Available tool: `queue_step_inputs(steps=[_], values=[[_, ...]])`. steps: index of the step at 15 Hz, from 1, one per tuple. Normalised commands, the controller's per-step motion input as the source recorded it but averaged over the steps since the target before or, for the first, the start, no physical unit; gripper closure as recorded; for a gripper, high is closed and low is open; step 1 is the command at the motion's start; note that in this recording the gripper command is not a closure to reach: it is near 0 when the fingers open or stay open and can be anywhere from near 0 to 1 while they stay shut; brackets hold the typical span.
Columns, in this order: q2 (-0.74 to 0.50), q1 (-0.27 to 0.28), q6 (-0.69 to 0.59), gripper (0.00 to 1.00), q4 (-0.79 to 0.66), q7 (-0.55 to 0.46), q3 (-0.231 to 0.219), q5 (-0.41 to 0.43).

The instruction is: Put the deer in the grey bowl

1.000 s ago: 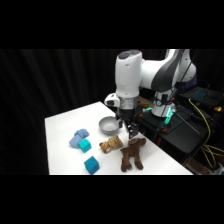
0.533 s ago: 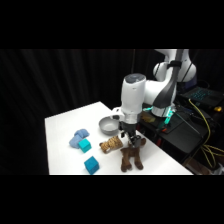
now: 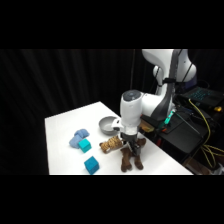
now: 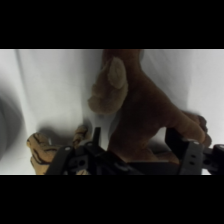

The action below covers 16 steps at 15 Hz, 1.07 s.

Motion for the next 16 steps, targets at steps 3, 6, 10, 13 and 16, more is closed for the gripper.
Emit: queue_step_inputs(steps=[3, 6, 10, 13, 16], values=[[0.23, -0.108, 0.08, 0.82, 0.20, -0.35, 0.137, 0.315], [0.08, -0.085, 0.05, 1.00, 0.13, -0.29, 0.078, 0.181], [-0.12, -0.042, -0.12, 0.98, 0.05, -0.22, 0.007, 0.100], [-0.42, -0.119, -0.41, 0.49, -0.02, -0.31, 0.065, 0.135], [-0.65, -0.165, -0.60, 0.47, -0.06, -0.35, 0.035, 0.136]])
